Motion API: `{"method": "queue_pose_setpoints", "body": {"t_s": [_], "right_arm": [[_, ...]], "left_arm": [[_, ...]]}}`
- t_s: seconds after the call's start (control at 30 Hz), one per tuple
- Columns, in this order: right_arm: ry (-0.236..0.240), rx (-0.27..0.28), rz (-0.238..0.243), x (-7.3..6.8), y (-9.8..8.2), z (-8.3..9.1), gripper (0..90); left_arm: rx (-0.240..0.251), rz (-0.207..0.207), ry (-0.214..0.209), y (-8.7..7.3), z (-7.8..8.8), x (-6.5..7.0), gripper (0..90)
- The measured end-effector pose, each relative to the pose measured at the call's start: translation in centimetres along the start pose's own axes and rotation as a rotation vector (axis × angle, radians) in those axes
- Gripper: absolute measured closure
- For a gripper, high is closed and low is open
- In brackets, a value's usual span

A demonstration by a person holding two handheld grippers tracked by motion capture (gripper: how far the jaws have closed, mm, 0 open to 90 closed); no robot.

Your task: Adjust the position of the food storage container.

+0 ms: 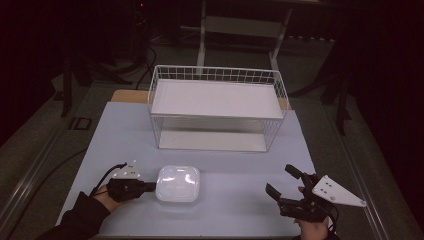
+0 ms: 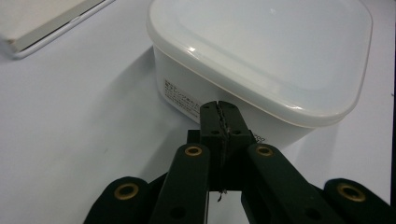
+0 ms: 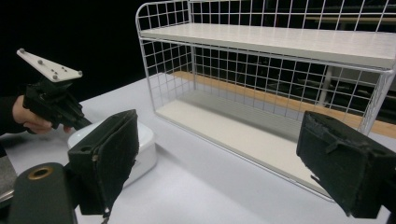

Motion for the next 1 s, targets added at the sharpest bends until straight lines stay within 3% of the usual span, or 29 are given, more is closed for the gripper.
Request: {"method": "queue_pose_setpoints", "body": {"t_s": [0.17,0.27,1.0], "right_arm": [[0.003,-0.003,0.0,-0.1,0.0,0.1,12.6],[0.005,0.001,-0.002,-0.1,0.0,0.3,12.6],[0.012,-0.019,-0.013,0.3,-0.6,0.2,12.6]], "left_arm": [[-0.02,-0.018,0.01,0.2,-0.1,0.3,89.5],[0.006,0.018,0.001,0.2,0.1,0.4,89.5],[-0.02,-0.035,-0.061,3.3,-4.1,2.4,89.5]]}}
Point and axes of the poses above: each handheld gripper's, and its own axes: z roughly backward along the jaws, y roughly out of its top, x roughly to its right, the point moved 2 cm from there along -z, roughly forward along the jaws, and after that the axes turned 11 degrees about y, right-handed, at the moved point
